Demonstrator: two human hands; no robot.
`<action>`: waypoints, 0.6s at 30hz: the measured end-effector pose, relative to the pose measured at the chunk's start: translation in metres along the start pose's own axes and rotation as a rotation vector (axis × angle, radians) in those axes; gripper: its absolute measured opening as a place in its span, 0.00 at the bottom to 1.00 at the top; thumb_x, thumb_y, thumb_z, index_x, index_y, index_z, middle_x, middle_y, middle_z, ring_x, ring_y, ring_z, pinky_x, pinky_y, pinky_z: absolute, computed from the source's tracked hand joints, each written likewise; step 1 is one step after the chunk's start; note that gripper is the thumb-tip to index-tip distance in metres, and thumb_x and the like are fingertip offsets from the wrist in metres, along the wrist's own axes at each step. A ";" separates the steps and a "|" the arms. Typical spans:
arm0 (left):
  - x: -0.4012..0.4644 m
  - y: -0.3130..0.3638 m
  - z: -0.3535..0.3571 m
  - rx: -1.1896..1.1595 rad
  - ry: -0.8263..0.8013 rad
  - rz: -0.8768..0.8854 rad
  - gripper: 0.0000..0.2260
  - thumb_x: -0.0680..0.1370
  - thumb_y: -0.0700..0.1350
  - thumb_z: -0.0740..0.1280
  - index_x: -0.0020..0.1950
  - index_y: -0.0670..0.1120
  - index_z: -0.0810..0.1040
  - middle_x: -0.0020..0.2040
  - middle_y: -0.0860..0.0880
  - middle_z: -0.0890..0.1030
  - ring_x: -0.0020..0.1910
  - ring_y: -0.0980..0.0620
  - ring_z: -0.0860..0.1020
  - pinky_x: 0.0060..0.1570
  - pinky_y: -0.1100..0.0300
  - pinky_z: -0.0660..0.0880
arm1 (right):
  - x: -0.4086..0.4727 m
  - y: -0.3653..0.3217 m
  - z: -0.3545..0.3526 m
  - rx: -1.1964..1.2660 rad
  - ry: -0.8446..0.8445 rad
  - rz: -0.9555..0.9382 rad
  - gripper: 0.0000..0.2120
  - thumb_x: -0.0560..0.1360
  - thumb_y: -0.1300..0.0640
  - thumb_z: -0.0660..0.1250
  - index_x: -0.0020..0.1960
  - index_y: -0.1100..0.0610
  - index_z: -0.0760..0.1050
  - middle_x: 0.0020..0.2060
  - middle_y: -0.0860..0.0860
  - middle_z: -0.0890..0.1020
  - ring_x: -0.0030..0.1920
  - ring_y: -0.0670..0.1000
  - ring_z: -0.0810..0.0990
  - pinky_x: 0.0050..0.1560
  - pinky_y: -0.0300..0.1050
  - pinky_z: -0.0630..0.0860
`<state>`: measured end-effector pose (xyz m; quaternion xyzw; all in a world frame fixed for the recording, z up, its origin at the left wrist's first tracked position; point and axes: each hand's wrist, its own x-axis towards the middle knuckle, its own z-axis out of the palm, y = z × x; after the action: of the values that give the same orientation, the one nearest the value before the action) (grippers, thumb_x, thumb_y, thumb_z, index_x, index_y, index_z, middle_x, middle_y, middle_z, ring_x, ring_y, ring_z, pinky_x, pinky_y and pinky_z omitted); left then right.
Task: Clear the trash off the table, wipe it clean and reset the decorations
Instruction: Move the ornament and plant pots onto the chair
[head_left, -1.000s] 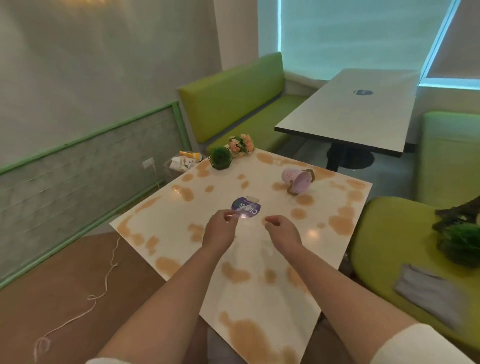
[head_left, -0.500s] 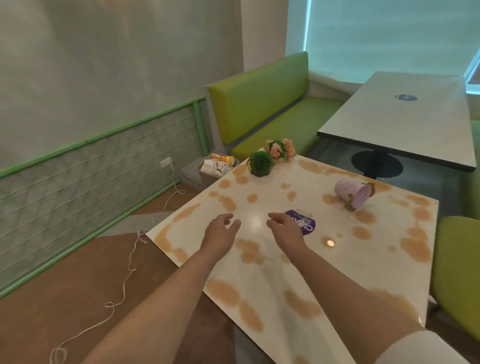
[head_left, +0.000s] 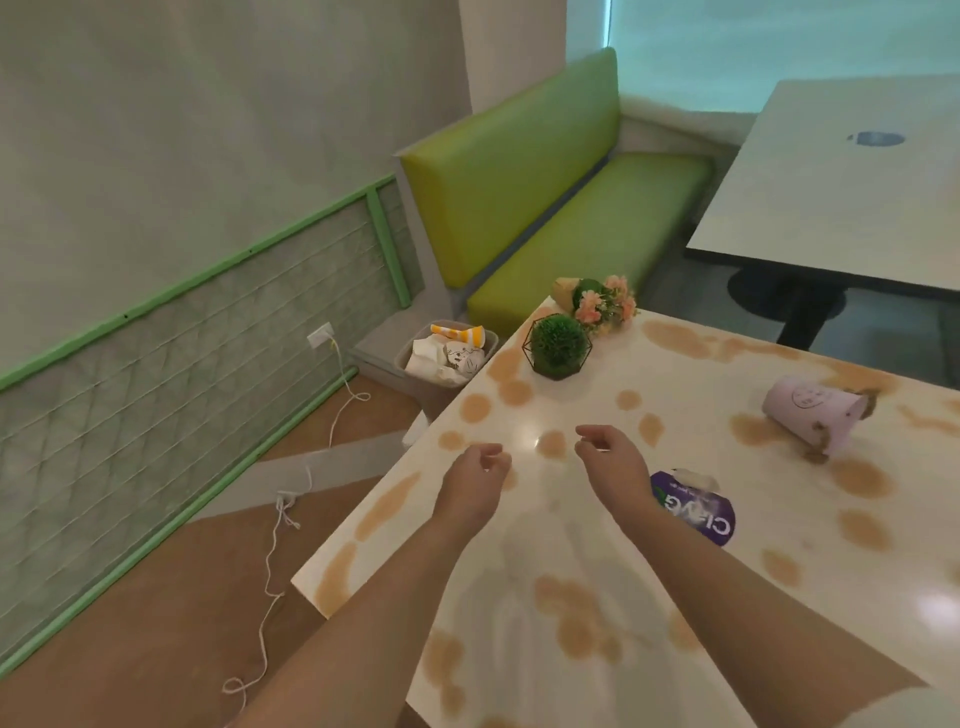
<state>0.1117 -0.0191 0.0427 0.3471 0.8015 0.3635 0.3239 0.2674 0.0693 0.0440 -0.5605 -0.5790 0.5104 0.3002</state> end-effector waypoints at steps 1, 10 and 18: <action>0.012 0.003 0.001 -0.003 -0.011 -0.002 0.15 0.81 0.52 0.62 0.65 0.49 0.74 0.59 0.52 0.78 0.56 0.54 0.75 0.56 0.59 0.72 | 0.011 0.001 0.002 0.000 0.003 0.008 0.11 0.78 0.59 0.63 0.60 0.53 0.77 0.52 0.48 0.78 0.49 0.48 0.75 0.39 0.34 0.68; 0.123 0.035 0.012 0.059 -0.106 0.028 0.15 0.80 0.52 0.62 0.66 0.49 0.75 0.59 0.50 0.76 0.58 0.53 0.74 0.59 0.57 0.71 | 0.098 -0.009 0.023 -0.015 0.070 0.080 0.11 0.78 0.58 0.64 0.60 0.53 0.77 0.52 0.50 0.79 0.46 0.46 0.76 0.36 0.36 0.67; 0.223 0.057 0.027 0.130 -0.189 0.073 0.19 0.79 0.51 0.64 0.69 0.48 0.73 0.68 0.45 0.68 0.67 0.45 0.70 0.67 0.49 0.69 | 0.173 -0.013 0.046 -0.067 0.186 0.121 0.15 0.78 0.51 0.66 0.62 0.56 0.77 0.60 0.53 0.76 0.54 0.49 0.74 0.50 0.42 0.68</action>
<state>0.0290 0.1953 0.0153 0.4289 0.7761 0.2883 0.3613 0.1874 0.2251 0.0038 -0.6490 -0.5304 0.4539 0.3022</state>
